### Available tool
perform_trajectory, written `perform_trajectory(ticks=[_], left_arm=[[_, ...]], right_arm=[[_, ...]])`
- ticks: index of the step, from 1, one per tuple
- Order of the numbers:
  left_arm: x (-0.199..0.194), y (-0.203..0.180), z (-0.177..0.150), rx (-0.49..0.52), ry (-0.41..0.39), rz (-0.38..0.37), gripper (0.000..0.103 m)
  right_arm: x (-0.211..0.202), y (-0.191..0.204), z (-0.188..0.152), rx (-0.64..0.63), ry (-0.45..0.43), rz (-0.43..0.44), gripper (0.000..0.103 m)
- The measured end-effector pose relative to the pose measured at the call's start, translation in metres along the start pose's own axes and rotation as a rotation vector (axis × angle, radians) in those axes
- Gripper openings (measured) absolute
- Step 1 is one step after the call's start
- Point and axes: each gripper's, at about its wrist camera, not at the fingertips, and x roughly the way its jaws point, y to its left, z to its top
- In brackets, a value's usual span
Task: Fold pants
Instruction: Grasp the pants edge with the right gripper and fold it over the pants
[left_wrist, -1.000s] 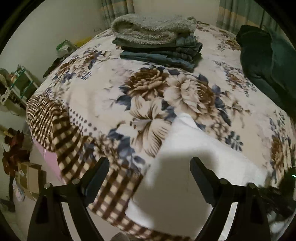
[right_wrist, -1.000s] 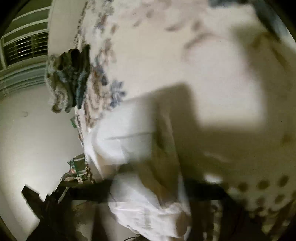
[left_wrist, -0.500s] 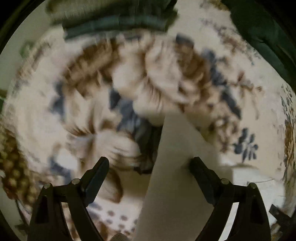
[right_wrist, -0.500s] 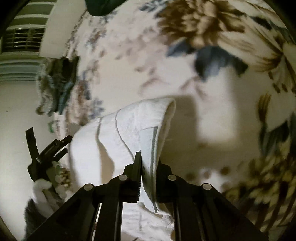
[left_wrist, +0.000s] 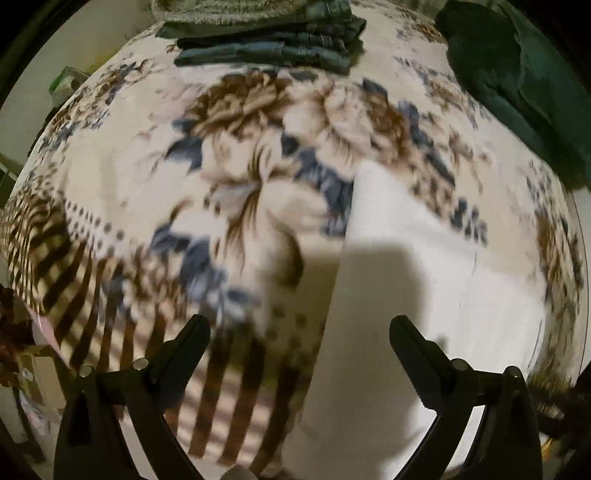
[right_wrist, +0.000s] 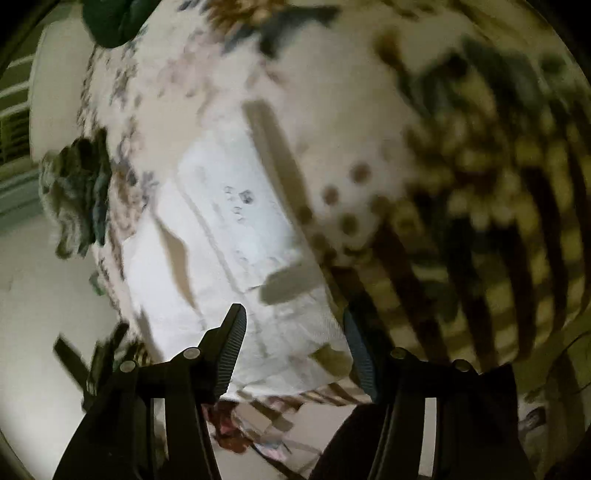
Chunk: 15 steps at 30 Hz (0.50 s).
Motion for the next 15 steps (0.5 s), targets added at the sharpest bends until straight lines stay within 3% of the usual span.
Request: perform_trajectory(ticks=[1,5,10,13,15], left_arm=[[0.004,0.001,-0.007,0.004,0.020,0.000,0.100],[0.013,0.004,-0.020,-0.001,0.079,-0.057,0.100],[0.004,0.003,-0.020,0.055,0.085,-0.099,0.100],[0.006,0.003,-0.021,0.083,0.096,-0.111,0.100],[0.009,0.004,-0.022,0.084,0.108,-0.116,0.100]], right_arm=[[-0.001,-0.001,-0.003,0.003,-0.030,-0.016,0.012],[-0.023,0.006,-0.026,0.010,-0.154,-0.037,0.010],[-0.065,0.015,-0.067,-0.016,-0.216,-0.031,0.009],[-0.057,0.006,-0.076,-0.042,-0.187,-0.137,0.008],[-0.031,-0.012,-0.073,-0.018,-0.079,-0.121,0.010]])
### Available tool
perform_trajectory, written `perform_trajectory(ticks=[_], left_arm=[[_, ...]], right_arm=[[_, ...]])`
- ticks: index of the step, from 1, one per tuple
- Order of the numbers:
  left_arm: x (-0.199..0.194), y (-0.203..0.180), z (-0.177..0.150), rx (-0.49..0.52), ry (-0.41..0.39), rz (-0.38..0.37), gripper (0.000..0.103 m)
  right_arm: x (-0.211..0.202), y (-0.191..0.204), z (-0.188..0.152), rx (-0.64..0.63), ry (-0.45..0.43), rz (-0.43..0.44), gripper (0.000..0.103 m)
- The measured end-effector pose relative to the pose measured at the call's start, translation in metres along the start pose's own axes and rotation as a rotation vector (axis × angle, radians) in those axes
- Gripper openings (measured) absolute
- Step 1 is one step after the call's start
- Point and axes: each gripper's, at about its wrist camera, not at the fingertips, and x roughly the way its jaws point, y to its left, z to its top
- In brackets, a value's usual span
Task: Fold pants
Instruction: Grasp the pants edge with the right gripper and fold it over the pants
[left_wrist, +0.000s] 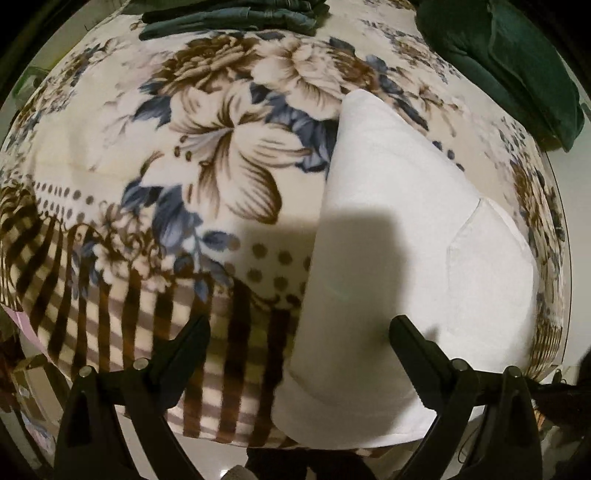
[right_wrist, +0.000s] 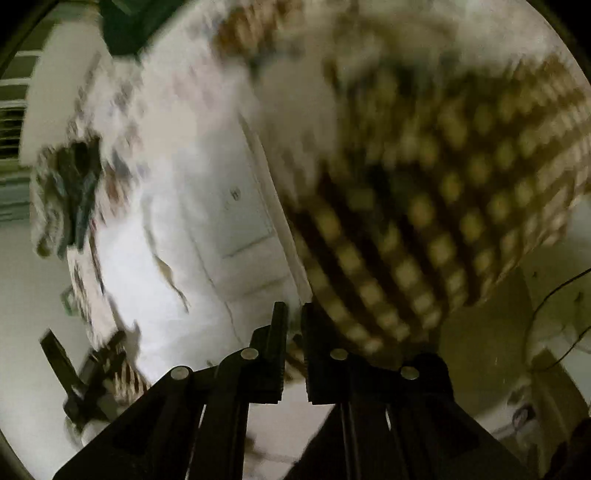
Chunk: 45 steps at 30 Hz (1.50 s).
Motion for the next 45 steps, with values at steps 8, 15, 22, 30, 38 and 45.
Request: perform_trajectory(ticks=[8,15,22,30,38,45], left_arm=[[0.005,0.004,-0.003,-0.041,0.024,-0.038,0.100],[0.012,0.004,-0.001,-0.056,0.044,-0.042,0.100],[0.018,0.004,0.002,-0.057,0.043,-0.068,0.100],[0.030,0.007,0.001,-0.093,0.063,-0.089,0.100],[0.040,0.009,0.005,-0.117,0.060,-0.221,0.100],[0.056,0.001,0.013,-0.110,0.078,-0.252,0.100]], right_arm=[[-0.001,-0.037,-0.025,0.230,-0.052,0.317,0.071],[0.069,-0.042,-0.031,0.442,-0.069,0.602,0.041],[0.008,0.010,-0.025,0.223,-0.272,0.518,0.020],[0.036,-0.002,-0.001,0.143,-0.164,0.346,0.049],[0.078,-0.012,-0.032,0.234,-0.013,0.608,0.070],[0.124,0.024,-0.031,0.215,0.011,0.654,0.077]])
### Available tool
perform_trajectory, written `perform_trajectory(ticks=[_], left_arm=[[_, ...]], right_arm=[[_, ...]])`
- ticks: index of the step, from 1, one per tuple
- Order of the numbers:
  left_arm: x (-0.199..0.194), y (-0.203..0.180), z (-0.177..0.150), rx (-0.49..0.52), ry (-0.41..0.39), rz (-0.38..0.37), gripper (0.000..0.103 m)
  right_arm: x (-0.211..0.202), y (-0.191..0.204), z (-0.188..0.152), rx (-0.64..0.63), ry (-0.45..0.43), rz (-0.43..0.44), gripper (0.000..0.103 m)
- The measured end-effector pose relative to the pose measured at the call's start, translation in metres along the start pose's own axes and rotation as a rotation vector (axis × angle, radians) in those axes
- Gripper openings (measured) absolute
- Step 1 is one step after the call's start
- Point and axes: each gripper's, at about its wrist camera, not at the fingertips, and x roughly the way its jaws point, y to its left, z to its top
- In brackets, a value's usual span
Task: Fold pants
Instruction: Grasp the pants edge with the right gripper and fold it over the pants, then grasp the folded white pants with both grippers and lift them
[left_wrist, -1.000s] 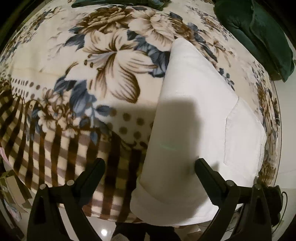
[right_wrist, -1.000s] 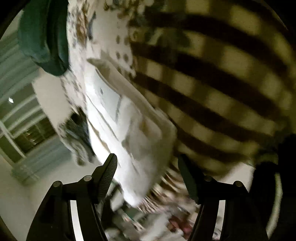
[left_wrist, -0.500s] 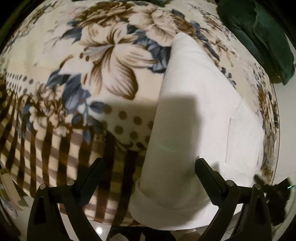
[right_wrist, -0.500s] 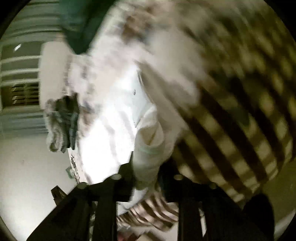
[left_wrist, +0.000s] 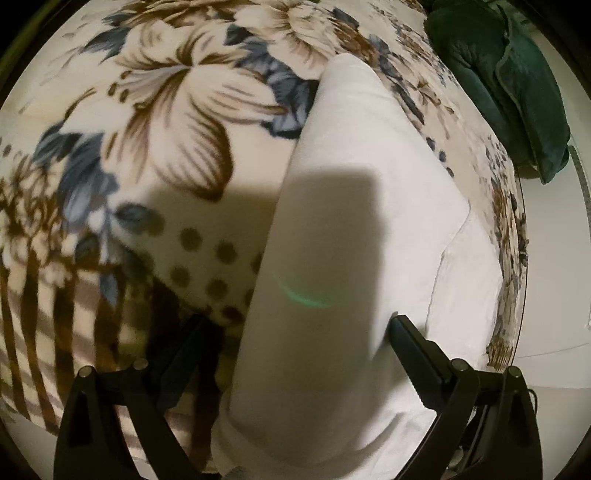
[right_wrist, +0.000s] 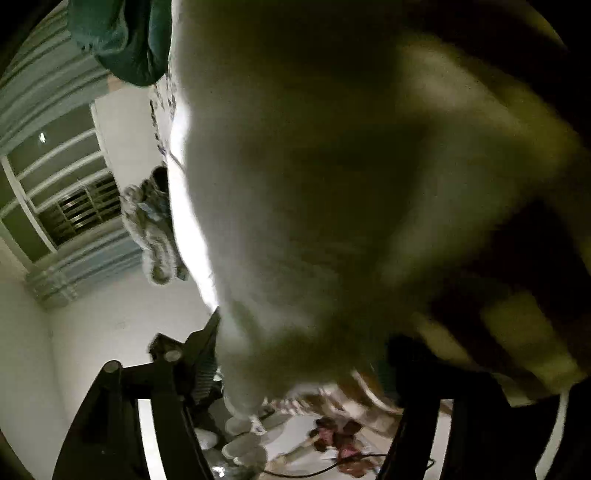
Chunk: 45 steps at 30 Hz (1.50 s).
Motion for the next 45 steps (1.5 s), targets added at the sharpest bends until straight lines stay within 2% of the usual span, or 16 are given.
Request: perform_trajectory(ticks=[4,7,8,10,15,16,17,18,19,20,21,25,30,36,40,45], left_arm=[[0.002,0.002,0.002,0.009,0.003,-0.022,0.100],[0.005,0.006,0.003,0.011,0.014,-0.029,0.100],[0.006,0.006,0.003,0.012,0.014,-0.034,0.100],[0.008,0.006,0.005,0.012,0.011,-0.050,0.100],[0.004,0.008,0.010,0.000,-0.031,-0.078,0.097],[0.002,0.006,0.010,0.010,-0.045,-0.090,0.093],[-0.001,0.003,0.010,0.024,-0.058,-0.116,0.063],[-0.002,0.001,0.010,0.031,-0.055,-0.128,0.050],[-0.005,-0.004,0.010,0.046,-0.059,-0.118,0.046],[-0.010,-0.007,0.010,0.063,-0.069,-0.124,0.033],[-0.016,-0.009,0.009,0.068,-0.077,-0.140,0.026],[-0.047,-0.015,0.007,0.044,-0.101,-0.197,0.022],[-0.106,-0.033,0.008,0.016,-0.149,-0.235,0.021],[-0.185,-0.047,0.032,0.014,-0.233,-0.261,0.021],[-0.239,-0.049,0.082,0.004,-0.303,-0.304,0.021],[-0.301,-0.039,0.185,0.046,-0.382,-0.344,0.021]], right_arm=[[0.007,0.007,-0.001,0.020,-0.027,0.065,0.076],[0.015,0.014,0.000,-0.127,-0.030,-0.056,0.069],[0.017,0.013,0.000,-0.125,-0.034,-0.052,0.070],[0.019,0.014,-0.001,-0.097,-0.038,-0.038,0.079],[0.028,0.032,0.004,-0.081,-0.035,-0.007,0.081],[0.030,0.036,0.004,-0.091,-0.038,-0.011,0.079],[0.031,0.039,0.003,-0.102,-0.049,-0.018,0.073],[0.032,0.043,0.001,-0.117,-0.054,-0.049,0.051],[0.032,0.047,-0.002,-0.140,-0.059,-0.082,0.046],[0.030,0.051,-0.005,-0.152,-0.070,-0.094,0.045],[0.029,0.056,-0.007,-0.162,-0.075,-0.102,0.042],[0.019,0.090,-0.019,-0.221,-0.098,-0.133,0.039],[-0.003,0.141,-0.028,-0.291,-0.084,-0.134,0.037],[-0.051,0.242,-0.034,-0.397,-0.047,-0.130,0.037],[-0.032,0.339,-0.052,-0.495,-0.065,-0.123,0.037],[0.023,0.457,-0.048,-0.578,-0.116,-0.088,0.037]])
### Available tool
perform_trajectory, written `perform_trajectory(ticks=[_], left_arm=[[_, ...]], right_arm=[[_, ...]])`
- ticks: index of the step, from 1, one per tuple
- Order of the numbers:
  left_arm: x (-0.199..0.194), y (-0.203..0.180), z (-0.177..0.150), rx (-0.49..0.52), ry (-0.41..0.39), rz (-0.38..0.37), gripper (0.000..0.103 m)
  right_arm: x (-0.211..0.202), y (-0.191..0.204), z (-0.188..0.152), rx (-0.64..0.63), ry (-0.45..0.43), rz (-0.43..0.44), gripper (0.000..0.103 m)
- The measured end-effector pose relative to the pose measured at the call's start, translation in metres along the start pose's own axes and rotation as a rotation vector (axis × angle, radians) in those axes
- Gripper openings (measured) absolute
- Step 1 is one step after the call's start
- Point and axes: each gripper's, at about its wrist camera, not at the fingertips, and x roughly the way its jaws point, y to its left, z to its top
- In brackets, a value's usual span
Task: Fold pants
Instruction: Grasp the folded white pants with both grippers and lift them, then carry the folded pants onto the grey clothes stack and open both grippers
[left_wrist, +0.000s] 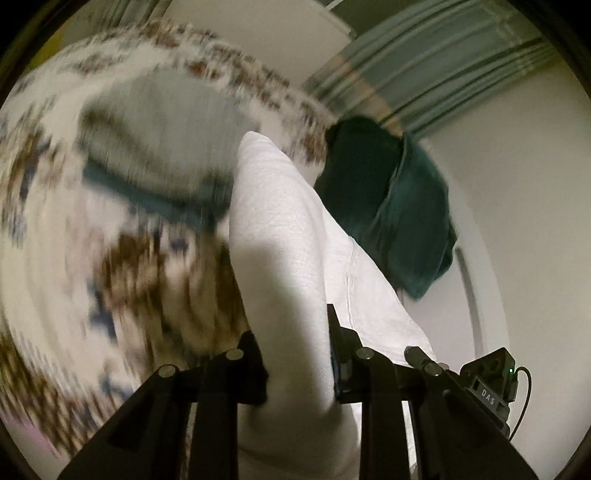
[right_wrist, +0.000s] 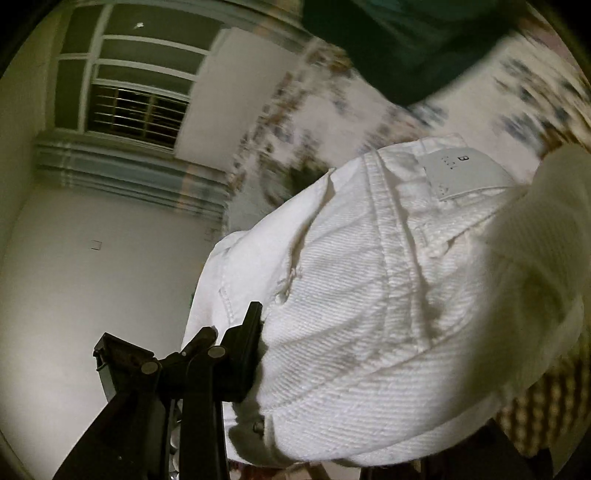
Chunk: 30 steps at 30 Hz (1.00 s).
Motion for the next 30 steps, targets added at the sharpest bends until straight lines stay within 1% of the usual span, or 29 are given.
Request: perform_trajectory(ticks=[1,2,3,4,5,8,9,11,13,14,15,16,17,19,21,22,23,25,28,29,30], left_arm=[[-0.002,0.004,0.031,0.014,-0.012,-0.007,0.021],[-0.001,0.008,0.054,0.026,-0.020,-0.008,0.021],[-0.002,0.014,0.083,0.038,-0.029,-0.010,0.021],[-0.002,0.021,0.112,0.050,-0.038,-0.011,0.021],[0.000,0.028,0.140,0.061,-0.049,-0.009,0.021],[0.011,0.054,0.209,0.097,-0.076,0.001,0.021],[0.018,0.068,0.236,0.102,-0.083,0.003,0.021],[0.033,0.098,0.268,0.101,-0.082,0.000,0.021],[0.051,0.133,0.291,0.105,-0.070,0.021,0.021],[0.060,0.150,0.298,0.107,-0.059,0.039,0.022],[0.075,0.176,0.304,0.100,-0.037,0.065,0.022],[0.085,0.192,0.307,0.089,-0.016,0.085,0.022],[0.099,0.215,0.306,0.070,0.019,0.107,0.022],[0.118,0.247,0.295,0.038,0.064,0.138,0.022],[0.122,0.270,0.286,0.010,0.060,0.145,0.025],[0.120,0.279,0.281,-0.018,0.046,0.131,0.025],[0.116,0.283,0.279,-0.038,0.039,0.114,0.026],[0.108,0.283,0.278,-0.052,0.033,0.106,0.026],[0.104,0.270,0.274,-0.029,0.043,0.125,0.027],[0.103,0.266,0.272,-0.024,0.049,0.140,0.027],[0.101,0.259,0.271,-0.015,0.056,0.175,0.029]], right_arm=[[0.018,0.024,0.014,-0.012,-0.018,0.010,0.037],[0.032,0.039,0.024,-0.018,-0.028,0.017,0.037],[0.052,0.058,0.036,-0.024,-0.043,0.028,0.037],[0.068,0.071,0.045,-0.015,-0.063,0.021,0.037],[0.089,0.085,0.056,-0.015,-0.076,0.032,0.037],[0.163,0.120,0.092,-0.021,-0.111,0.068,0.037],[0.188,0.131,0.102,-0.027,-0.125,0.078,0.037],[0.233,0.145,0.120,-0.042,-0.146,0.084,0.037],[0.280,0.150,0.132,-0.049,-0.151,0.085,0.037],[0.306,0.149,0.136,-0.060,-0.147,0.077,0.037],[0.328,0.148,0.138,-0.076,-0.140,0.059,0.037],[0.351,0.146,0.136,-0.087,-0.129,0.033,0.037],[0.374,0.140,0.133,-0.087,-0.104,0.002,0.037],[0.411,0.124,0.124,-0.066,-0.053,-0.058,0.039],[0.431,0.108,0.114,-0.036,0.011,-0.080,0.044],[0.435,0.101,0.110,-0.003,0.047,-0.063,0.047],[0.433,0.096,0.107,0.013,0.062,-0.046,0.047],[0.416,0.091,0.103,0.011,0.068,-0.033,0.049],[0.389,0.080,0.103,0.042,0.059,-0.065,0.050],[0.382,0.076,0.105,0.050,0.062,-0.094,0.050],[0.376,0.075,0.105,0.050,0.067,-0.118,0.050]])
